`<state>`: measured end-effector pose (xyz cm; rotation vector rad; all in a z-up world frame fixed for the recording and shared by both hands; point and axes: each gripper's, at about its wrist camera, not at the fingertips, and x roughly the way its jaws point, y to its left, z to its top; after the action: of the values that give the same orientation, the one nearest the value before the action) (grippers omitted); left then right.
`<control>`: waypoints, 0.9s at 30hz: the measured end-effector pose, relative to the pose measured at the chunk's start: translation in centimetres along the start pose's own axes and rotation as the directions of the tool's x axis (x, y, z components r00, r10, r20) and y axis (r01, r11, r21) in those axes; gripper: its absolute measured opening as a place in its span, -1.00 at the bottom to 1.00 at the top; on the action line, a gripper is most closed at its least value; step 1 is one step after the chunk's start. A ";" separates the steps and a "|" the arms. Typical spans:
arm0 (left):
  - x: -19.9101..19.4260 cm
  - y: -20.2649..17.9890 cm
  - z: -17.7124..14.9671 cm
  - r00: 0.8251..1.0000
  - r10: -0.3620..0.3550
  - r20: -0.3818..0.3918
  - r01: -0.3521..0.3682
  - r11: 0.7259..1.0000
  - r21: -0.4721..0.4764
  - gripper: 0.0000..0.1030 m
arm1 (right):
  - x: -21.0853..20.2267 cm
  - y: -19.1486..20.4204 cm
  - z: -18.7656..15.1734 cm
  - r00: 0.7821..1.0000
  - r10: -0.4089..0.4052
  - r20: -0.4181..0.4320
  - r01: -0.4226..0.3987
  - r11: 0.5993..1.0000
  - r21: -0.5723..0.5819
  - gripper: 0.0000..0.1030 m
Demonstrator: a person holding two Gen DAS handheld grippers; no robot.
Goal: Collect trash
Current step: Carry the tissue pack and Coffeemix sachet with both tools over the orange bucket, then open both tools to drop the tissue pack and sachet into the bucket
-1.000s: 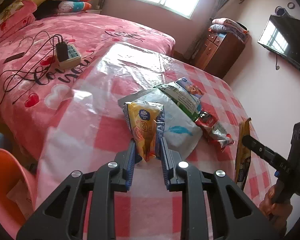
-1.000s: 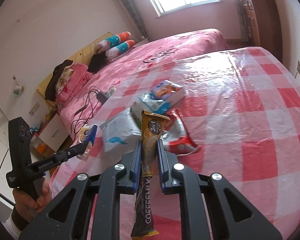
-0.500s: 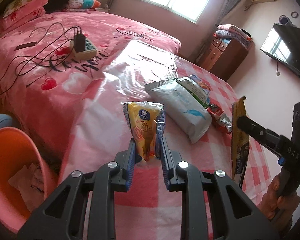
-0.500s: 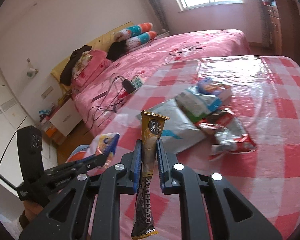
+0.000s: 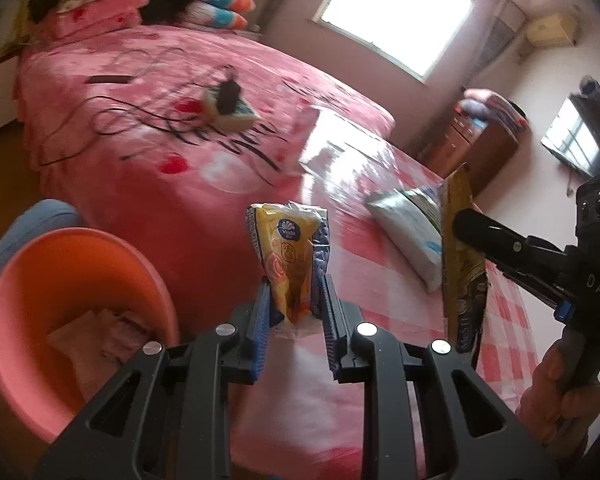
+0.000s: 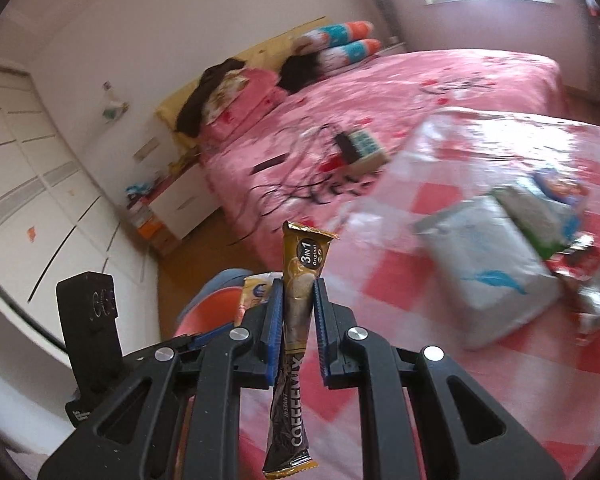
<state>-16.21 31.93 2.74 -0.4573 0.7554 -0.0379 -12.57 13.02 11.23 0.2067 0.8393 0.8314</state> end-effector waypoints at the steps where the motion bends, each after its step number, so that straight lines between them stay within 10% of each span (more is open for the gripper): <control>1: -0.6 0.8 0.0 1.000 0.012 0.011 -0.012 1.000 -0.014 -0.51 | 1.0 0.8 0.2 1.000 0.023 -0.016 -0.023 1.000 -0.004 -0.69; 17: -3.6 13.1 -2.0 0.975 0.223 0.015 -0.213 0.946 -0.244 -0.43 | 12.8 10.1 0.2 0.967 0.190 -0.171 -0.204 0.977 -0.063 -0.63; 27: -3.4 16.0 -3.9 0.924 0.382 -0.033 -0.376 0.884 -0.279 0.37 | 11.2 6.8 -1.2 0.991 0.073 -0.114 -0.078 0.996 -0.042 0.40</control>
<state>-23.33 45.57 -4.14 -0.5709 0.8207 0.4477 -13.08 25.48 7.17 0.1521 0.9214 0.9393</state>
